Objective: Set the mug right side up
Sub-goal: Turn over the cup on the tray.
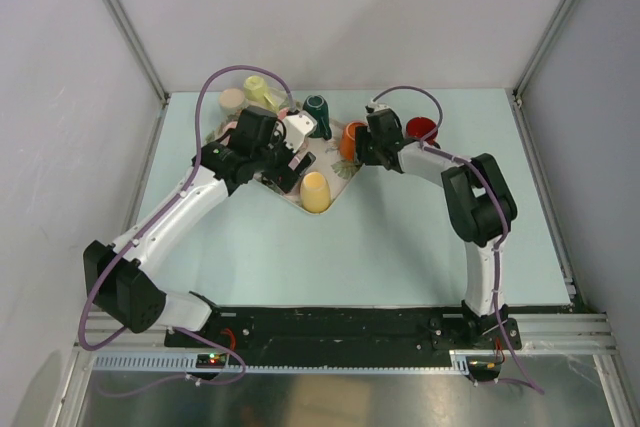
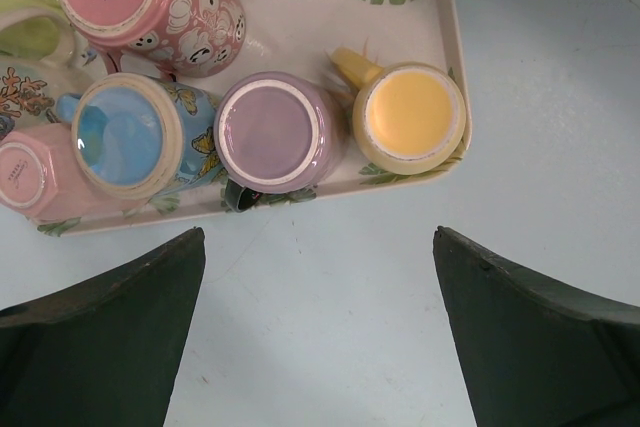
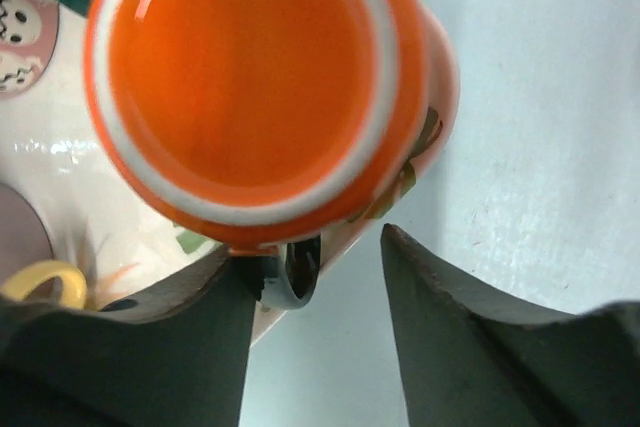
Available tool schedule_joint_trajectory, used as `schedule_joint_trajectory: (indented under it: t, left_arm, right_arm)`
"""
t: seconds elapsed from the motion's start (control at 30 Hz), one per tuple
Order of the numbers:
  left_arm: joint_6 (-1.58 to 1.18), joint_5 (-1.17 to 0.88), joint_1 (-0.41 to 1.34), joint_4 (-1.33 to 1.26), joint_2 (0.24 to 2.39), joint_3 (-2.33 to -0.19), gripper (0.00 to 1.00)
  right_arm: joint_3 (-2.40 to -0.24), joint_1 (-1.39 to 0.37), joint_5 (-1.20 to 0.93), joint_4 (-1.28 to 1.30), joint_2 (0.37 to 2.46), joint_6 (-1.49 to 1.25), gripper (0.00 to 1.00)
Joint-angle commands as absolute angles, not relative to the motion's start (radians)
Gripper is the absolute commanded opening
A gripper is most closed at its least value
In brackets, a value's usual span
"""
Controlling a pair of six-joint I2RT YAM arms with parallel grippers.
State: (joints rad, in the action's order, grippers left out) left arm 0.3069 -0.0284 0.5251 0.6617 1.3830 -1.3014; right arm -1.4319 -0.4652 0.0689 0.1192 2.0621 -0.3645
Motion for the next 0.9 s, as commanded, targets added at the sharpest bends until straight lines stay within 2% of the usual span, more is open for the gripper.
schedule_joint_trajectory:
  t: [0.0, 0.17, 0.37, 0.47, 0.53, 0.6, 0.63, 0.73, 0.87]
  left_arm:
    - [0.304, -0.022, 0.528, 0.657, 1.387, -1.316, 1.00]
    - [0.300, -0.031, 0.528, 0.657, 1.397, -1.326, 1.00]
    - [0.304, -0.027, 0.528, 0.656, 1.389, -1.320, 1.00]
    - [0.306, -0.026, 0.528, 0.656, 1.383, -1.316, 1.00]
    - [0.307, -0.027, 0.528, 0.656, 1.381, -1.316, 1.00]
    - [0.307, -0.029, 0.528, 0.655, 1.380, -1.316, 1.00]
    - [0.309, -0.031, 0.528, 0.656, 1.380, -1.317, 1.00]
    - [0.332, -0.040, 0.527, 0.655, 1.376, -1.317, 0.99]
    - [0.408, -0.062, 0.523, 0.653, 1.364, -1.310, 0.97]
  right_arm:
    - [-1.399, -0.432, -0.021, 0.056, 2.008, -0.158, 0.52]
    - [-1.409, -0.427, -0.097, 0.019, 2.035, -0.029, 0.48]
    - [-1.438, -0.444, -0.119, 0.015, 2.054, 0.063, 0.34]
    - [-1.446, -0.447, -0.103, 0.022, 2.061, 0.067, 0.30]
    - [-1.448, -0.450, -0.091, 0.023, 2.063, 0.068, 0.24]
    - [-1.446, -0.452, -0.071, 0.022, 2.060, 0.065, 0.08]
    - [-1.444, -0.452, -0.067, 0.020, 2.058, 0.068, 0.04]
    - [-1.441, -0.454, -0.106, 0.021, 2.032, 0.102, 0.00]
    - [-1.440, -0.436, -0.270, 0.030, 1.966, 0.128, 0.00]
